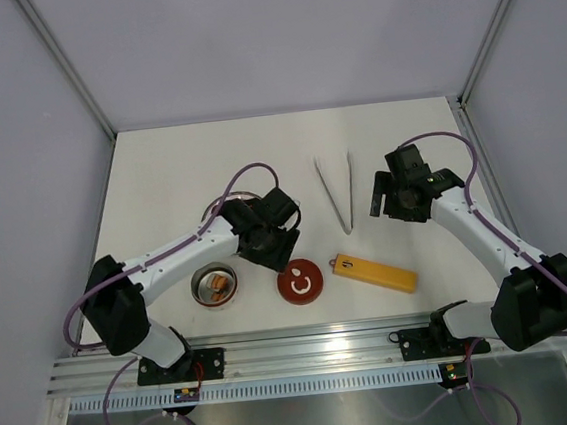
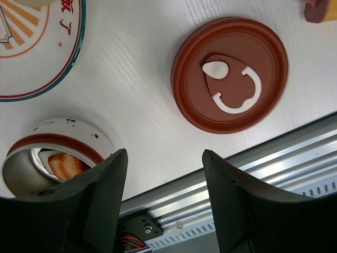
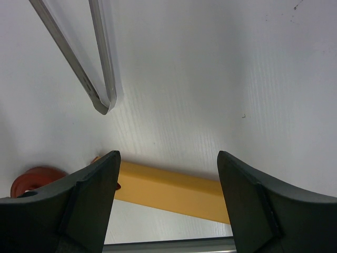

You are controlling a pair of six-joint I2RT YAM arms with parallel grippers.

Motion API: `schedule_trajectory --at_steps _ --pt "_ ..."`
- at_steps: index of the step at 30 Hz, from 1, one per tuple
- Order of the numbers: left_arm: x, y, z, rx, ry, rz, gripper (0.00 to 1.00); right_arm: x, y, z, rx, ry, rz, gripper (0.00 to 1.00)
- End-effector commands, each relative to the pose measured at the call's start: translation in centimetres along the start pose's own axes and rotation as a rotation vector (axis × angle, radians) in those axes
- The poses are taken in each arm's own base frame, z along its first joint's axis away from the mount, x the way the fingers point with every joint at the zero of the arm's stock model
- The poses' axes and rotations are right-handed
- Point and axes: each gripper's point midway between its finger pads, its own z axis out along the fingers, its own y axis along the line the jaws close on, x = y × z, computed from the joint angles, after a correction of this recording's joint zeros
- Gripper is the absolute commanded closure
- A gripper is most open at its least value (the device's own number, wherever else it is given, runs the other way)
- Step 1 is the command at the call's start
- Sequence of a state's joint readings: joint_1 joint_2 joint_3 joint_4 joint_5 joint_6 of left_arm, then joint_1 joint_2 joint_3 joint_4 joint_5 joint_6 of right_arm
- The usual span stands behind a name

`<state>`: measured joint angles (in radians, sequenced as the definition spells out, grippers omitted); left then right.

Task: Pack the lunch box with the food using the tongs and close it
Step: Adjust the box lid at the center of the board.

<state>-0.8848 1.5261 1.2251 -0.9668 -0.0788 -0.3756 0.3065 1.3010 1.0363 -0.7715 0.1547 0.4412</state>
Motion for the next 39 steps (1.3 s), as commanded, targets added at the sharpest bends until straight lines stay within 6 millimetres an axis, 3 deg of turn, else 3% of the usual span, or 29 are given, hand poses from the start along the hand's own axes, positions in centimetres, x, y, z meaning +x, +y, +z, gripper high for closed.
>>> schedule_trajectory --at_steps 1,11,19,29,39 --pt "-2.2 -2.0 -0.2 0.036 -0.057 -0.031 0.37 -0.5 0.3 -0.1 -0.022 -0.018 -0.004 0.18" --pt "-2.1 -4.7 2.9 -0.026 -0.032 -0.164 0.31 -0.4 0.3 -0.1 -0.022 -0.016 -0.010 0.17" --pt "-1.3 -5.4 4.5 -0.016 -0.019 -0.184 0.22 -0.3 0.4 -0.3 -0.029 -0.016 -0.008 0.17" --pt "-0.9 -5.6 6.3 -0.013 0.026 -0.060 0.22 -0.6 0.6 -0.6 -0.037 -0.017 -0.009 0.16" --pt "-0.2 -6.1 6.3 0.071 0.078 0.163 0.25 -0.6 0.7 -0.6 -0.040 -0.015 0.000 0.16"
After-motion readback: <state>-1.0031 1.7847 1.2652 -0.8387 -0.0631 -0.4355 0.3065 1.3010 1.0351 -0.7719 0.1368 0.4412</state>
